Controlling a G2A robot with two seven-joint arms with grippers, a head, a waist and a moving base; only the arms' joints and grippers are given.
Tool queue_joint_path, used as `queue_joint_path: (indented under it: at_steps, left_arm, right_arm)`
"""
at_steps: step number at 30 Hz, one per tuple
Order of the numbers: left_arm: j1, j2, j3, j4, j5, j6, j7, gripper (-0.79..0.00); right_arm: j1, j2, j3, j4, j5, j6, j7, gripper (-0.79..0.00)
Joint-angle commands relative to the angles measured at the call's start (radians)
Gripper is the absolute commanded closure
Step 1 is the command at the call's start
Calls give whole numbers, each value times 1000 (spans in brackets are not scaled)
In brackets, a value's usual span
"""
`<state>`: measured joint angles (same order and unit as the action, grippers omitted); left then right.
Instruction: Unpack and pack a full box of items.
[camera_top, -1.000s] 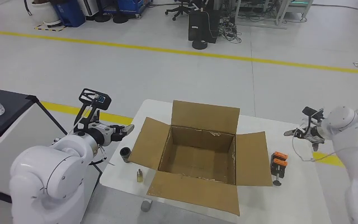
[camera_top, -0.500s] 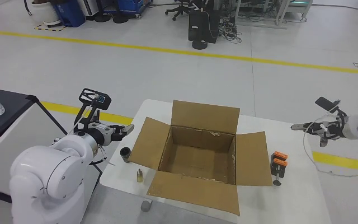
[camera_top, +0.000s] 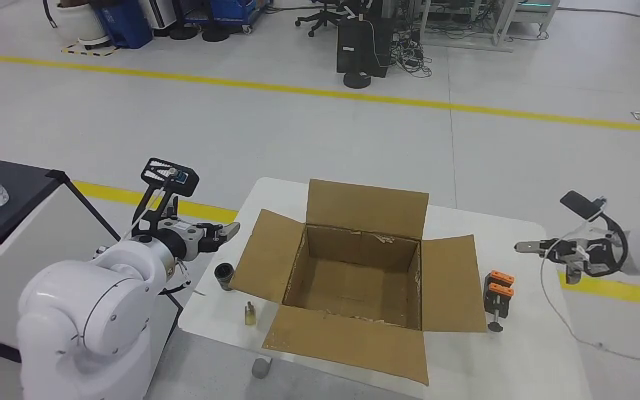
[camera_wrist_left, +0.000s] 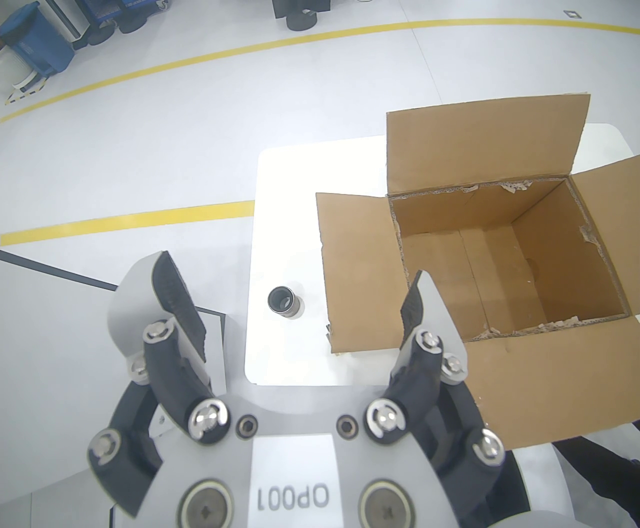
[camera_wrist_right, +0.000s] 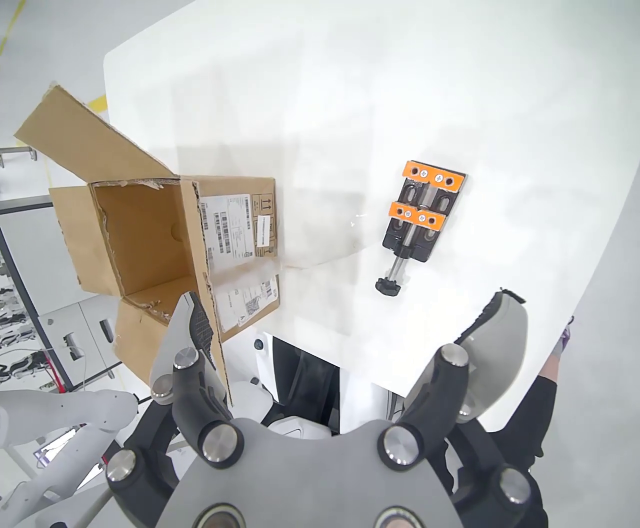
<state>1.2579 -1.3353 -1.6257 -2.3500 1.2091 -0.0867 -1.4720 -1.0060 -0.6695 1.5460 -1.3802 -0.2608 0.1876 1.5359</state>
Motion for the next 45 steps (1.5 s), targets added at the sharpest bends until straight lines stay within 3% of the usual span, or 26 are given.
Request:
queue_joint_path:
  at_steps: [1, 29, 33, 40, 45]
  left_arm:
    - [0, 0, 0, 0, 0, 0, 0, -785]
    - [0, 0, 0, 0, 0, 0, 0, -785]
    - [0, 0, 0, 0, 0, 0, 0, -785]
    - [0, 0, 0, 0, 0, 0, 0, -785]
    - [0, 0, 0, 0, 0, 0, 0, -785]
  right_arm:
    - [0, 2, -1, -2, 4, 1, 0, -785]
    - [-13, 1, -12, 6, 24, 1, 0, -785]
    - [-4, 17, -35, 24, 57, 33, 0, -785]
    - [36, 80, -232, 98, 195, 97, 0, -785]
    - [164, 120, -468, 200, 274, 97, 0, -785]
